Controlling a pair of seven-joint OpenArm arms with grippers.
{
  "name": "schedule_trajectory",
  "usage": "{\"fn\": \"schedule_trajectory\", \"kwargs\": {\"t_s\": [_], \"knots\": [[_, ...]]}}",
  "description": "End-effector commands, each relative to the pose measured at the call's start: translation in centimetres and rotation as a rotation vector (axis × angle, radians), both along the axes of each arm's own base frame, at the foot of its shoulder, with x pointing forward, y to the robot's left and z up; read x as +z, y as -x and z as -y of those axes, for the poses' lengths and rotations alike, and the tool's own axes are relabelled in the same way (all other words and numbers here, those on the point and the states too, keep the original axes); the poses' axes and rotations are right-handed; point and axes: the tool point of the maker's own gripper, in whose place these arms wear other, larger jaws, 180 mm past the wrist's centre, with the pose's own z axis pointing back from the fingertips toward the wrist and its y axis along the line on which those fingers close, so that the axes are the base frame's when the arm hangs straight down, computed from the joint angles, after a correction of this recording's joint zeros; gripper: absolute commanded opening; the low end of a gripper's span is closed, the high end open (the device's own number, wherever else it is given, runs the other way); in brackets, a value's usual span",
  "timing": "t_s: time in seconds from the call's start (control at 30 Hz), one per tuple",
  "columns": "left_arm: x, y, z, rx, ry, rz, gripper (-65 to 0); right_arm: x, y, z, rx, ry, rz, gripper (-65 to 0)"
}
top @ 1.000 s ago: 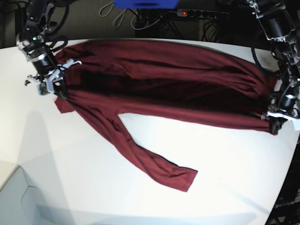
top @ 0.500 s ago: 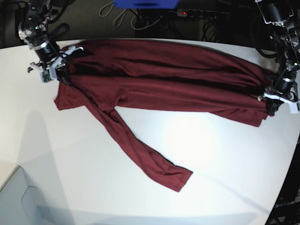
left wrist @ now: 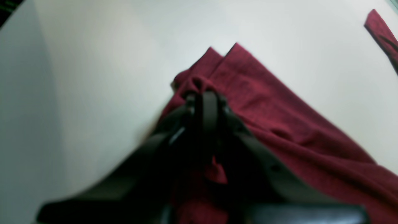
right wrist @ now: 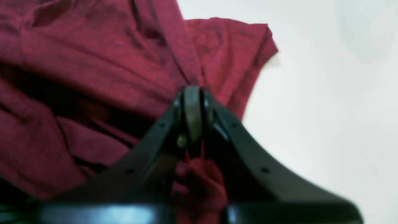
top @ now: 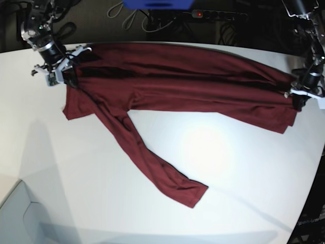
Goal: Layout the t-shirt on the table in an organized manner, then fold the t-shirt properly
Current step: 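Lift the side edges and fold them toward the collar with both grippers, then grasp the loose sleeve with the right gripper and lift it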
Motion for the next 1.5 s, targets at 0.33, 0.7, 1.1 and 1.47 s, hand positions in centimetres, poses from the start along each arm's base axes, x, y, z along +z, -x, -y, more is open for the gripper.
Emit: {"fn": "schedule_trajectory", "kwargs": {"t_s": [0.33,0.7,1.1,1.47], "knots": [[-2.1,1.3,-1.8,0.056,0.027,-0.045,-54.5,0.6,0.1,0.0,0.005,-0.006,0.023,-63.4],[-1.7,1.1,-1.8,0.057,0.029,-0.030,-34.9,2.5,-0.3,2.3,-0.009,0.061,0.064,-26.9],[-1.6,1.1,-2.0,0.063,0.029,-0.027,-32.1,7.2,-8.0,-1.6,0.027,0.010,0.228,-26.2],[-0.8,-0.1,-2.0,0.063,0.029,0.003,-21.7,5.3,-20.5,-10.5,0.266,0.044,0.049,-26.2]]}}
